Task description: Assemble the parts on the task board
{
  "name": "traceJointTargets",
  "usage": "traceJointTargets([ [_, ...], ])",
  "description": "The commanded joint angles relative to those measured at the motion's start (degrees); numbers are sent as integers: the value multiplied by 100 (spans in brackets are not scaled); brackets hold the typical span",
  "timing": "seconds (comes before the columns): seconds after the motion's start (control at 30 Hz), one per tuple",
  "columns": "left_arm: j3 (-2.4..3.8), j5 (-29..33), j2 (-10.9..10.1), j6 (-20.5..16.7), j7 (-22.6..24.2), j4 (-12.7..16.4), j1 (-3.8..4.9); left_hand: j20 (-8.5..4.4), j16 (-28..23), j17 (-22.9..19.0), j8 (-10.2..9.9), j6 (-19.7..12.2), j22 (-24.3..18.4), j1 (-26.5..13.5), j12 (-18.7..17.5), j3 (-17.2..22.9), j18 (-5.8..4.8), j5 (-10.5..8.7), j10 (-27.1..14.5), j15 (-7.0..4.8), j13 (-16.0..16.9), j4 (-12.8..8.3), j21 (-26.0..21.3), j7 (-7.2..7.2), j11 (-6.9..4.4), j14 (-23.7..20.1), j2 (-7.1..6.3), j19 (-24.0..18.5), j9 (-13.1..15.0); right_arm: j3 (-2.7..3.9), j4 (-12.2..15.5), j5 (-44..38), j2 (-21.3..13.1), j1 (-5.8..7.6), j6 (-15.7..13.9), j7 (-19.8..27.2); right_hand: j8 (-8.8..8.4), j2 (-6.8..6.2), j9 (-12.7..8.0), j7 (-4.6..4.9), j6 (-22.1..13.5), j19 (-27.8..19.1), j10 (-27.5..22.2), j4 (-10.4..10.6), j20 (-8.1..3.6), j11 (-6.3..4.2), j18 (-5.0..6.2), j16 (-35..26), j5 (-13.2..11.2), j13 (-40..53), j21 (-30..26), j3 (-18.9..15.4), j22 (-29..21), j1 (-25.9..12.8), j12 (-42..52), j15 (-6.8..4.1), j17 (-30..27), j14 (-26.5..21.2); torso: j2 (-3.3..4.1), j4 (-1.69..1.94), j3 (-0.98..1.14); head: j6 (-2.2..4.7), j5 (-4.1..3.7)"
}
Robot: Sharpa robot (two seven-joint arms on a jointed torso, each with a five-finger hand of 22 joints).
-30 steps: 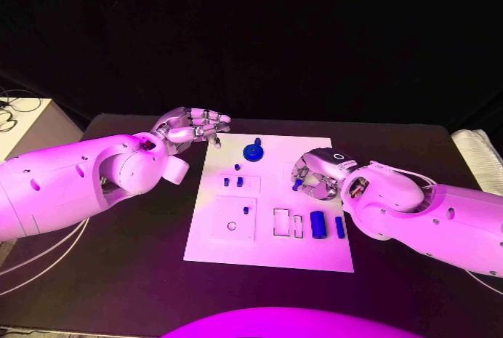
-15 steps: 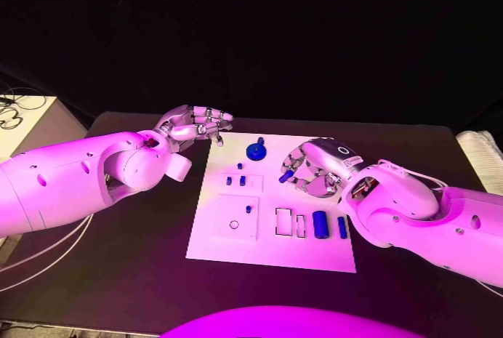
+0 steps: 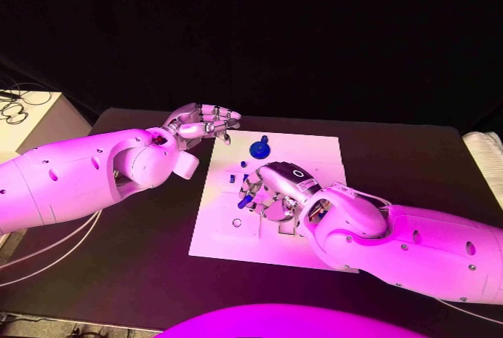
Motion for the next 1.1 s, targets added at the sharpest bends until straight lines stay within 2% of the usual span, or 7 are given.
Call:
traceJointTargets([
  [0.03,4,41,18,104,20,26,0,2,-37,-5,21,-35,-8,12,-18,-28,81,17,-23,14,-5,-4,-31,9,11,-22,27,49,-6,-8,-107,33,135,-84,70,156,8,28,249,39,-23,309,247,-45,-30,-248,-58,-11,38,-2,-51,13,922,-47,-36,-38,-12,232,3,-8,1,-22,42],
  [0.2,4,41,23,101,1,43,0,2,-37,-5,21,-35,-8,12,-18,-28,81,17,-23,14,-5,-4,-31,9,11,-22,27,49,-6,-32,-264,20,329,-170,178,161,3,30,255,44,-40,302,240,-60,-27,-242,-53,-20,39,3,-77,27,911,-71,-53,-34,-26,227,9,-7,7,-41,60],
  [0.3,4,41,23,100,-5,48,0,2,-37,-5,21,-35,-8,12,-18,-28,81,17,-23,14,-5,-4,-31,9,11,-22,27,49,-6,-54,-336,10,397,-192,256,150,2,29,257,45,-45,301,238,-66,-27,-241,-52,-20,40,4,-80,31,911,-78,-58,-33,-24,227,4,-9,4,-57,73],
  [0.47,4,41,15,99,-14,52,0,2,-37,-5,21,-35,-8,12,-18,-28,81,17,-23,14,-5,-4,-31,9,11,-22,27,49,-6,-82,-412,-53,449,-214,388,106,2,29,257,45,-45,301,238,-66,-27,-241,-52,-20,40,4,-80,31,911,-78,-58,-33,-24,227,5,-8,11,-81,87],
  [1.1,3,41,-6,103,-26,32,0,1,-42,-7,31,-27,-14,14,-13,-36,81,16,-16,12,-10,-5,-38,6,9,-20,34,54,-7,-102,-425,-388,412,-224,775,-193,6,30,289,52,-74,301,239,-127,-17,-230,-57,-18,85,30,-60,74,926,-168,-106,-22,-10,225,4,-8,10,-115,108],
])
